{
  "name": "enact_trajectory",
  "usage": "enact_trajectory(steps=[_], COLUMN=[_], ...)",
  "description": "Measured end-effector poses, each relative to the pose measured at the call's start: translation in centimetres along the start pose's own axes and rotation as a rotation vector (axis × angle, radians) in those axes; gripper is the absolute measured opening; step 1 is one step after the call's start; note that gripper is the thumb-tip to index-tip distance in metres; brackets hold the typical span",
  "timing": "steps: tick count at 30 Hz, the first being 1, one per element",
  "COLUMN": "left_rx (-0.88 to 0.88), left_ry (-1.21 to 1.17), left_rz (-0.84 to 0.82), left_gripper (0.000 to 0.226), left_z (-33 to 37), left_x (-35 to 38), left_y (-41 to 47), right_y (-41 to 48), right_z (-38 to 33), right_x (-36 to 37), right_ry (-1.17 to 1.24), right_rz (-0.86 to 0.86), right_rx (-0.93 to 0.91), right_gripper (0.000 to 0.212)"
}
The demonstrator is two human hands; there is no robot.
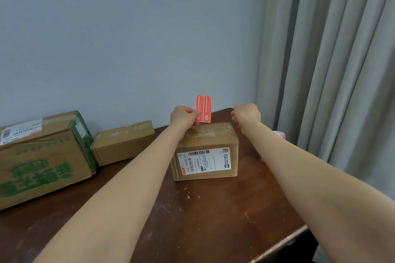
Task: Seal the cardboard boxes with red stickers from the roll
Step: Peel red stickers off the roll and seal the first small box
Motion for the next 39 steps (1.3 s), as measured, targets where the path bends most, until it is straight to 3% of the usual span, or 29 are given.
enact_trajectory(steps=[4,8,11,14,18,21,23,26,29,31,36,39], left_rx=[-0.043,-0.079,-0.105,-0.103,0.015,0.099,0.136,0.156,0.109,0.08,0.152,0.147], left_ry=[-0.037,-0.051,-0.056,-0.066,-0.005,0.069,0.134,0.399,0.612,0.64,0.378,0.076], left_rz=[0.002,-0.008,-0.026,-0.049,-0.105,-0.179,-0.153,-0.105,-0.227,-0.224,0.024,0.0], left_gripper=[0.024,0.023,0.021,0.014,0.018,0.017,0.028,0.042,0.032,0.03,0.032,0.026], left_z=[-0.5,-0.7,-0.9,-0.9,0.5,1.3,1.7,1.4,-0.5,-1.5,0.3,1.3], left_x=[0.0,0.1,0.0,-0.1,0.0,0.5,0.3,-0.4,-0.1,-0.1,-1.4,-1.0], left_y=[0.1,-0.1,-0.3,-0.4,-0.6,-0.7,-0.5,-0.4,-0.8,-0.8,-0.9,-1.0], right_y=[0.4,0.3,0.4,-0.1,-0.8,-0.9,-1.0,-0.7,-0.5,-0.4,-0.6,-0.8], right_z=[0.3,-0.1,-0.3,-1.3,-2.7,-2.4,-2.0,-1.4,-1.0,-0.9,-1.1,-1.3], right_x=[1.2,0.9,1.7,2.2,3.4,4.5,4.3,3.8,3.9,4.0,3.9,3.9], right_ry=[-0.061,-0.095,-0.164,-0.187,0.0,0.154,0.134,0.17,0.212,0.22,0.22,0.284], right_rz=[-0.033,0.027,-0.017,-0.059,-0.182,-0.334,-0.324,-0.275,-0.273,-0.273,-0.264,-0.276], right_rx=[-0.047,-0.091,-0.105,-0.182,-0.187,-0.113,-0.098,-0.074,-0.053,-0.051,-0.041,-0.021], right_gripper=[0.016,0.03,0.022,0.051,0.062,0.031,0.011,0.014,0.017,0.018,0.017,0.014])
Point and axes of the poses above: each hand's wrist, its own y-axis towards the middle knuckle, its own x-axis out of the palm, z = x × y, the point moved 7 cm from there along y, towards the middle knuckle, and after that the axes turned 6 degrees about -y, right-handed, at the moved point
